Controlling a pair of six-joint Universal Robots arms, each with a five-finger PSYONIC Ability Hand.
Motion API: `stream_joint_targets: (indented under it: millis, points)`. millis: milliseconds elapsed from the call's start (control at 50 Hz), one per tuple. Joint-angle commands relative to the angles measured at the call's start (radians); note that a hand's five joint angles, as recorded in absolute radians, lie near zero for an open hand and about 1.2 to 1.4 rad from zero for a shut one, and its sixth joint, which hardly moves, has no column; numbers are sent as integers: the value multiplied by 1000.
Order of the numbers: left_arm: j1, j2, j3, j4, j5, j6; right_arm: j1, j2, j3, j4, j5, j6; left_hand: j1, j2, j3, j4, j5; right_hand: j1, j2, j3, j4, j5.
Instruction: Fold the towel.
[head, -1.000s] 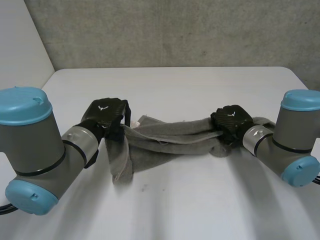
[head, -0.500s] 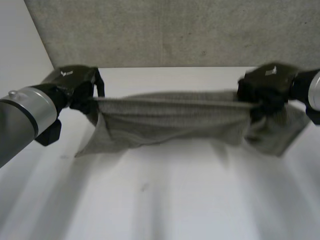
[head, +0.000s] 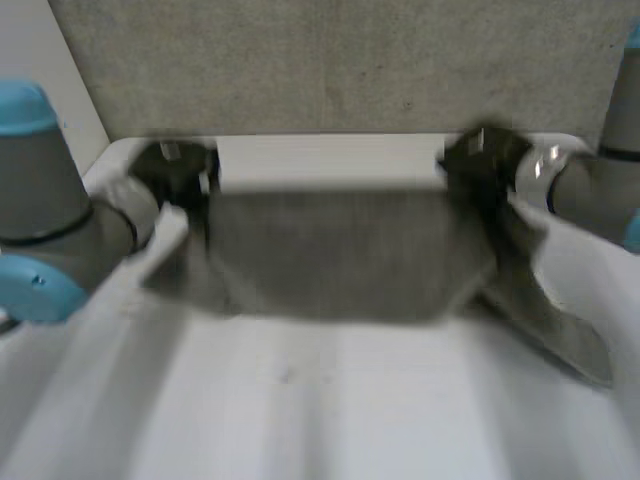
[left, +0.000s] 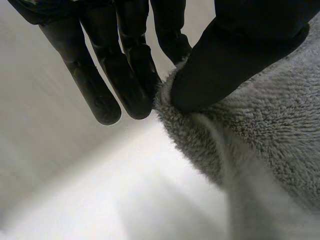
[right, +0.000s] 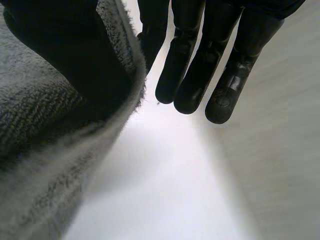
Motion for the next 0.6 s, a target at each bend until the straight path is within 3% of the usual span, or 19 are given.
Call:
stream_joint_targets:
  millis: [20, 80, 180, 240, 360, 460, 600]
  points:
    - [3, 140, -9, 494, -107, -7, 22, -159, 109, -465, 6, 193, 214, 178, 180, 179, 186, 346, 219, 209, 200, 303]
    - [1, 155, -24, 483, -104, -7, 21, -161, 133, -430, -23, 200, 214, 178, 180, 179, 186, 346, 219, 209, 200, 303]
    - [3, 113, -81, 326, -70, -6, 32, -119, 137, -272, -46, 197, 214, 178, 180, 179, 186, 346, 219, 209, 200, 303]
    - [1, 79, -139, 296, -46, -3, 32, -99, 139, -254, -50, 195, 214, 178, 180, 179, 186, 346, 219, 209, 200, 303]
    - [1, 23, -241, 282, -44, 13, 33, -18, 221, -225, -58, 195, 214, 178, 180, 179, 186, 346, 219, 209, 200, 303]
    - [-5, -44, -363, 256, -47, 94, 33, 102, 312, -157, -78, 184, 214, 178, 180, 179, 186, 346, 219, 209, 200, 303]
    - [-37, -23, -422, 230, -46, 111, 13, 102, 372, -88, -76, 186, 214, 178, 180, 179, 186, 346, 219, 209, 200, 303]
